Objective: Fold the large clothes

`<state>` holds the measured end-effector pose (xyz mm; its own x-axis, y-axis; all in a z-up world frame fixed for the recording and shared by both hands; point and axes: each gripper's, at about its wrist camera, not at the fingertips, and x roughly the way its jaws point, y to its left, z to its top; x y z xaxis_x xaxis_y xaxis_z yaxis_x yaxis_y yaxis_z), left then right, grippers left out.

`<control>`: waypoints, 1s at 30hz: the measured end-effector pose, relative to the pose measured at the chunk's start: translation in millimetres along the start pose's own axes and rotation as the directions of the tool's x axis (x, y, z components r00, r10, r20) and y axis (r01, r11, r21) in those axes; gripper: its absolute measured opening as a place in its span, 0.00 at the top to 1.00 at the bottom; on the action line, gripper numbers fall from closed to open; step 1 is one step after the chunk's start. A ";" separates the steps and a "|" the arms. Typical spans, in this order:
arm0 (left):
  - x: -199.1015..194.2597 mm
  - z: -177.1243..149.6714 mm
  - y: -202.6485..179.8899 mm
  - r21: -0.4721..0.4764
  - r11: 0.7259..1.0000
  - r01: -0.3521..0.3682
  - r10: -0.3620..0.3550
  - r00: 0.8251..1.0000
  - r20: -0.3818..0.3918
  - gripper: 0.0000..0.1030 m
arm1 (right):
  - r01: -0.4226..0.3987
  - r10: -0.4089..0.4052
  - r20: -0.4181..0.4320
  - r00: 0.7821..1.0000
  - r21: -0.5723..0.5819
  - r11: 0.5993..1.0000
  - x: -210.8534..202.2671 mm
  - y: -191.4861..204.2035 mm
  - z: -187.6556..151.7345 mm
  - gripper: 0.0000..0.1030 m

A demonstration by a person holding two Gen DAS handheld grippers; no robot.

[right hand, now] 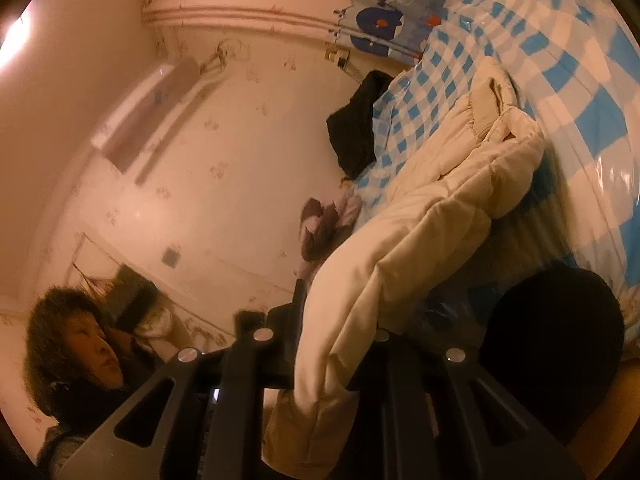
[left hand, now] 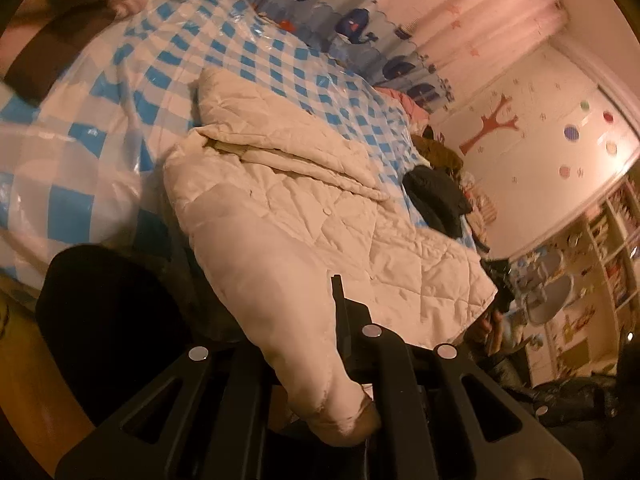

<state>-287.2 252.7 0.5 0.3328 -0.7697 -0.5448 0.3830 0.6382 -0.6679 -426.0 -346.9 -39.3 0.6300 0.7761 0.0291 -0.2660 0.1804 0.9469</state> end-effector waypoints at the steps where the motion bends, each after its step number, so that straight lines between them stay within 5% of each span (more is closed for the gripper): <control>1: -0.6 3.0 5.5 -0.021 1.000 0.017 -0.017 1.000 0.013 0.94 | -0.012 0.012 0.010 1.000 0.002 1.000 -0.4 -1.8 2.6 0.85; 6: -5.0 25.8 11.8 -0.045 0.996 0.074 -0.070 0.994 0.085 0.94 | -0.062 0.063 0.045 0.997 -0.012 0.998 10.1 0.4 34.5 0.85; 13: 8.0 104.3 20.7 -0.063 0.991 0.119 -0.106 0.978 0.181 0.94 | -0.082 0.085 0.093 0.992 -0.039 0.996 48.5 -1.8 107.6 0.85; 23: 59.2 229.7 69.0 -0.143 0.981 0.131 -0.093 0.965 0.247 0.94 | 0.022 -0.018 0.137 0.990 -0.028 0.999 108.3 -24.7 224.5 0.85; 30: 107.1 300.8 91.2 -0.174 0.979 0.103 -0.058 0.967 0.248 0.94 | 0.119 -0.130 0.174 0.976 0.069 0.990 147.1 -76.0 293.1 0.85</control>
<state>42.6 232.6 33.8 0.5135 -0.7778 -0.3623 0.2593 0.5432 -0.7986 -99.3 -423.6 -13.2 0.7764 0.6291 -0.0388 -0.1382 0.2300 0.9633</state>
